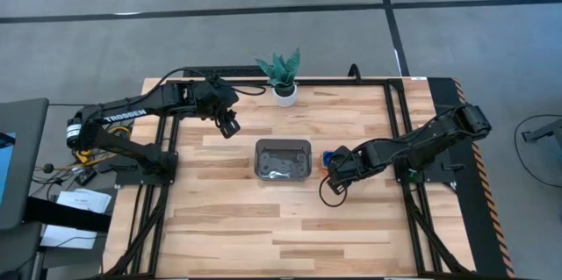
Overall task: Nest measuring cups in basket
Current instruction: Put the nested measuring cups into the black bin
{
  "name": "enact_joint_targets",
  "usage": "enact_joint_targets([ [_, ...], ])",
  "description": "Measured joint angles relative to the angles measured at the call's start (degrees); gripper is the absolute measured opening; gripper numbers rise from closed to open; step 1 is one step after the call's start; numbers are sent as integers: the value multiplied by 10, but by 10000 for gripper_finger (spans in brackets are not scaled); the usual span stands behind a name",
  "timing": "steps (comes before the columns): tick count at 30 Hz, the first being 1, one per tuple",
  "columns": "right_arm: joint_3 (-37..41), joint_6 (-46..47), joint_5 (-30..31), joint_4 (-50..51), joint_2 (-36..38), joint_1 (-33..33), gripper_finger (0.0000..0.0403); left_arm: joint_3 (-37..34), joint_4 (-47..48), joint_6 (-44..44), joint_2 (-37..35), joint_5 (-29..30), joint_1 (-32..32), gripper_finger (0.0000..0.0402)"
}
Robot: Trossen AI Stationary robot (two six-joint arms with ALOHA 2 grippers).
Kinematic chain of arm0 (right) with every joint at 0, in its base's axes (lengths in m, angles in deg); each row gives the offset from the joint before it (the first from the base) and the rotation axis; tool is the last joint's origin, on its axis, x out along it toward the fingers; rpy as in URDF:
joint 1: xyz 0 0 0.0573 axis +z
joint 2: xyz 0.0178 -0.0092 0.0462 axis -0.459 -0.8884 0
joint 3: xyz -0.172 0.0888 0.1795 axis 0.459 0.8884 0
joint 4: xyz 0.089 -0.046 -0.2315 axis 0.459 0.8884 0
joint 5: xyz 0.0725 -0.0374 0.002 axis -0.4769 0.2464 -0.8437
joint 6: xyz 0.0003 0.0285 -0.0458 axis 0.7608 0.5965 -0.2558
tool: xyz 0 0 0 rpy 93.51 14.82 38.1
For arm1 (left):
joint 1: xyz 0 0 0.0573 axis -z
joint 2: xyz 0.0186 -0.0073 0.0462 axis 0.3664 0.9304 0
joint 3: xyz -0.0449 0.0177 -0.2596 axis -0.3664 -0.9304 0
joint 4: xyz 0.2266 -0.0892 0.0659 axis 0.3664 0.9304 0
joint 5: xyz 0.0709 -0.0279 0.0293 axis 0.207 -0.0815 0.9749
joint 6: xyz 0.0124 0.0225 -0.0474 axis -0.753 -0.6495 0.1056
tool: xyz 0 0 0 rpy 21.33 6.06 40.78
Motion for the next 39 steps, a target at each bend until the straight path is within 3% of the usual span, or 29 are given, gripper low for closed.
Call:
enact_joint_targets([
  [39,-23,-46,74,-9,0,28,167,0,-5,4,0,-3,0,130],
])
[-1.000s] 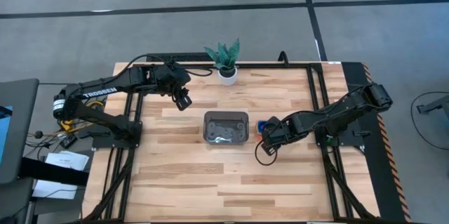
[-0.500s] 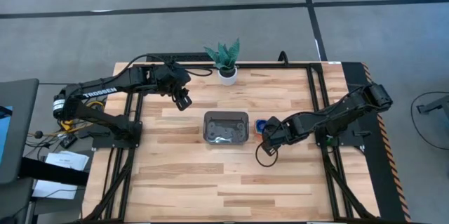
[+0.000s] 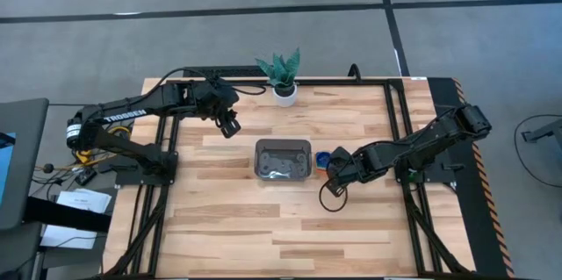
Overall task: Nest measuring cups in basket
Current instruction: Put the nested measuring cups into the black bin
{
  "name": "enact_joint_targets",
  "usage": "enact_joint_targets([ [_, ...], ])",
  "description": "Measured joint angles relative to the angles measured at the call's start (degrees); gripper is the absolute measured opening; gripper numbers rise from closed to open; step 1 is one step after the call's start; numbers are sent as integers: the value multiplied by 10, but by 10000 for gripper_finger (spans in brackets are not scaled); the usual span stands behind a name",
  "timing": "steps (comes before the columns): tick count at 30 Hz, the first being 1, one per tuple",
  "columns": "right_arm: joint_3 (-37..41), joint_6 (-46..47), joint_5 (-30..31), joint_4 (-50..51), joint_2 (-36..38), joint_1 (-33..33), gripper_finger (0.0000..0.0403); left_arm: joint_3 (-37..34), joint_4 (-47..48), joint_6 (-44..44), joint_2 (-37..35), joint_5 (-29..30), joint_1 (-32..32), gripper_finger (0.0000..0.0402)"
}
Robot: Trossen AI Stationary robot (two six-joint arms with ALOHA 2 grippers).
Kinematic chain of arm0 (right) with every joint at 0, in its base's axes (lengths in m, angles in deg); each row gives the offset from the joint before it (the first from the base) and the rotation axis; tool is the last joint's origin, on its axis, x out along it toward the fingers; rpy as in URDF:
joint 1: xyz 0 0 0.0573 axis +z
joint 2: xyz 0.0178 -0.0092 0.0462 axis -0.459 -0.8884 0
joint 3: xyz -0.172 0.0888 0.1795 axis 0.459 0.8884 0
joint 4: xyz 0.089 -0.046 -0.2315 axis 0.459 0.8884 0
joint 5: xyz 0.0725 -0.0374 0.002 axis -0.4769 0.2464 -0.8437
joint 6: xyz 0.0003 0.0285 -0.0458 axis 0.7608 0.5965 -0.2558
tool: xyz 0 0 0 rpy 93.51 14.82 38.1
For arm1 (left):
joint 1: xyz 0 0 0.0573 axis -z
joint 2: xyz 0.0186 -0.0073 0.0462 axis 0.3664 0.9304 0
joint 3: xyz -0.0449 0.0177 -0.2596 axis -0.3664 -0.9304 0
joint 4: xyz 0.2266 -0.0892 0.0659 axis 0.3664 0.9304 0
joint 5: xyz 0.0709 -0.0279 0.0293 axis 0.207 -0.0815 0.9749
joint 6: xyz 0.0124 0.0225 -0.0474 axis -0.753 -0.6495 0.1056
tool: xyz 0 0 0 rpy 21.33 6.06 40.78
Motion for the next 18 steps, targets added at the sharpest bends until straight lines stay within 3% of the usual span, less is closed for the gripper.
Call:
enact_joint_targets([
  [18,-8,-5,73,17,0,21,160,0,1,13,0,0,0,130],
])
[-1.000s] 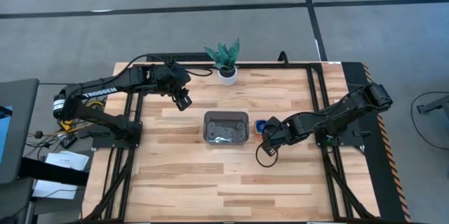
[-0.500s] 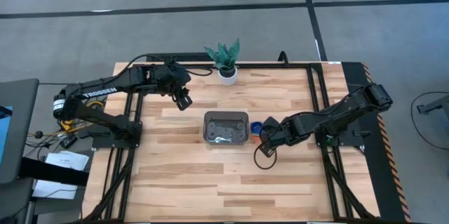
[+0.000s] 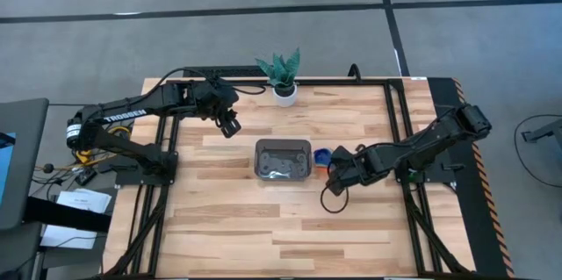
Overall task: Nest measuring cups in basket
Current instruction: Put the nested measuring cups into the black bin
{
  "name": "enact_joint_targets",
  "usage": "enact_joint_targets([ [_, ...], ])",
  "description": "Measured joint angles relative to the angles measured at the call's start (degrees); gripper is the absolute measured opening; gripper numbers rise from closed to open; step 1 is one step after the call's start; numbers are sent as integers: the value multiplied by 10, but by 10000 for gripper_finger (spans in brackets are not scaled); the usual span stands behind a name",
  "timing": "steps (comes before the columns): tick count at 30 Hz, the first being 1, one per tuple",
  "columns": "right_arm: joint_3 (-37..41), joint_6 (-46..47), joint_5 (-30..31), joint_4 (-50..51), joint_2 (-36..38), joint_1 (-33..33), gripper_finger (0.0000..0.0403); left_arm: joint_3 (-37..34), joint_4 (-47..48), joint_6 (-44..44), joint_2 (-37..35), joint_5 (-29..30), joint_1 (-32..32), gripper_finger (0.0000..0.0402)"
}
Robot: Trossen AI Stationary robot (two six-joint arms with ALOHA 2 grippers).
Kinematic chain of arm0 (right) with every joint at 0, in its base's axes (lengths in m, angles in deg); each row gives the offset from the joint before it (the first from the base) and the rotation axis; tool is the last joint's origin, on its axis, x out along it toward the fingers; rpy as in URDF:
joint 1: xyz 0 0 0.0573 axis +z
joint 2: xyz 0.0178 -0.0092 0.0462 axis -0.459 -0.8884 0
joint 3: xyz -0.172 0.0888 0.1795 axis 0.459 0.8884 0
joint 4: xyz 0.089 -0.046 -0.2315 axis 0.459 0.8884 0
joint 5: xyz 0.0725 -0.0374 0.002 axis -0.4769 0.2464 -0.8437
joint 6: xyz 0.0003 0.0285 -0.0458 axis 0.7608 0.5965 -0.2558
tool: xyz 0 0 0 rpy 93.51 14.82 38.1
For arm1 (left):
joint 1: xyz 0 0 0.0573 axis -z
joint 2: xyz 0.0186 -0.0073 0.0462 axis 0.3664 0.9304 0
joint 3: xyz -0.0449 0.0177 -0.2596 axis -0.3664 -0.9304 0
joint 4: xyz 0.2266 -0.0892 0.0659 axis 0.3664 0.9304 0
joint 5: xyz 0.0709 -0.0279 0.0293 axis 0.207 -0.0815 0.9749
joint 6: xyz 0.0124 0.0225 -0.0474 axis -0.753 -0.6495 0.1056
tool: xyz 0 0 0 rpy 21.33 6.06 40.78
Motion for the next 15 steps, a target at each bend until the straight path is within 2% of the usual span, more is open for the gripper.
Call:
enact_joint_targets([
  [9,26,38,4,-2,0,29,167,0,0,3,0,0,0,130],
  [15,43,61,-31,-3,0,36,178,0,0,8,0,0,0,130],
])
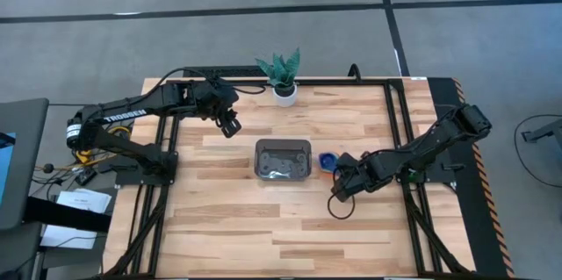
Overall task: Nest measuring cups in basket
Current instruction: Put the nested measuring cups into the black bin
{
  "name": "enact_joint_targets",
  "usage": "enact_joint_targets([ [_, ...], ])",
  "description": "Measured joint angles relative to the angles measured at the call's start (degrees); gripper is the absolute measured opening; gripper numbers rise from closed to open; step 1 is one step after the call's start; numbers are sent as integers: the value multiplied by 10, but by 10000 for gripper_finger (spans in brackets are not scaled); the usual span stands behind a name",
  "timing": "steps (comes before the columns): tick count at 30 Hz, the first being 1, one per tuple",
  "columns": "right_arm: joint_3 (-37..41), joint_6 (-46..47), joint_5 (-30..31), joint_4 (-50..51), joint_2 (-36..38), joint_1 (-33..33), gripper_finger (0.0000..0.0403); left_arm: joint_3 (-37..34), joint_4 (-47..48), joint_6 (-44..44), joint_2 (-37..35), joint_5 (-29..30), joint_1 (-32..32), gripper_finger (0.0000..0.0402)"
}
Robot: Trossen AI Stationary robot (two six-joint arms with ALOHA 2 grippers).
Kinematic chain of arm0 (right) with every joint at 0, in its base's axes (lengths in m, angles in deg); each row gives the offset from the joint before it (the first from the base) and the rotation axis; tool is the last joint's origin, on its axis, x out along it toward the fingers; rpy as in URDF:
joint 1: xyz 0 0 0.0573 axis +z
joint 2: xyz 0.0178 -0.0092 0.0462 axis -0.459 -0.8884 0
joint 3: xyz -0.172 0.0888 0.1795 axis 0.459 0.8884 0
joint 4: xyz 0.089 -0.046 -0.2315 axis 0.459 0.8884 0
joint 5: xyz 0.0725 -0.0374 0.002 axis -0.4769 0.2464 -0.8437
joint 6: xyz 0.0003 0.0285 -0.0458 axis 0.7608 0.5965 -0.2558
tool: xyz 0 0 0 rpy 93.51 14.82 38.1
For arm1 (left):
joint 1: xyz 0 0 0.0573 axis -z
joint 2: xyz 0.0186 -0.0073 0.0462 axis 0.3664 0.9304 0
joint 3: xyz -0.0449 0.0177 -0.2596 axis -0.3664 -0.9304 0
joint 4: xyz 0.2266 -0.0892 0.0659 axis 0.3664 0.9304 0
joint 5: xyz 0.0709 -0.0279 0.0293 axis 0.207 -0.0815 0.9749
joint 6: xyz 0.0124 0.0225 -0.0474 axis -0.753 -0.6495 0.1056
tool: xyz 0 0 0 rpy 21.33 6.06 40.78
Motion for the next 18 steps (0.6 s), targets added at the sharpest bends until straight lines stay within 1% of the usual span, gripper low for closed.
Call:
enact_joint_targets([
  [6,6,-8,-56,3,0,-28,200,0,0,4,0,0,0,130],
  [12,7,-36,-89,2,0,-75,210,0,0,6,0,0,0,130],
  [18,7,-56,-109,0,0,-101,212,0,0,6,0,-10,0,130],
])
